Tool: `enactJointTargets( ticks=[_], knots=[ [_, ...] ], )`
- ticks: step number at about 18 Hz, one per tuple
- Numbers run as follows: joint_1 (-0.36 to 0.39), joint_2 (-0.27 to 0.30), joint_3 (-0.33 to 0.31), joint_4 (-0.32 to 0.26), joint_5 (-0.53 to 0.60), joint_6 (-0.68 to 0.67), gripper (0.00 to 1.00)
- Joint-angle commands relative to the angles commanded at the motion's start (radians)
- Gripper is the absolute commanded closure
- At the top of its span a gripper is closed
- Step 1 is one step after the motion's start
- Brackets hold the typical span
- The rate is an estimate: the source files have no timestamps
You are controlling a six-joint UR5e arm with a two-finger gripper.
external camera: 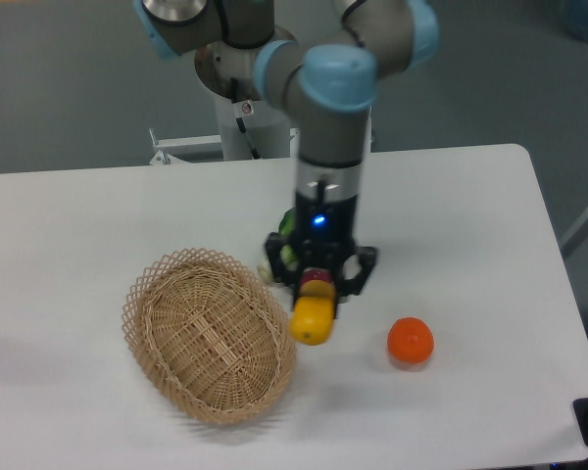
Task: Place the mango in the basket
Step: 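Lift the yellow mango in the gripper and carry it over the basket, then lower the mango into the wicker basket and open the gripper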
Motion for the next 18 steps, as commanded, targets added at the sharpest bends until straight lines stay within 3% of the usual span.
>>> enactJointTargets(
  ticks=[3,6,13,18],
  knots=[
    [-0.069,-0.029,0.002,0.0,0.017,-0.112,0.54],
    [-0.118,-0.078,-0.002,-0.002,0.036,-0.126,0.54],
    [-0.16,-0.166,0.0,0.002,0.042,-0.145,0.54],
    [-0.171,-0.184,0.002,0.003,0.079,-0.137,0.48]
  ],
)
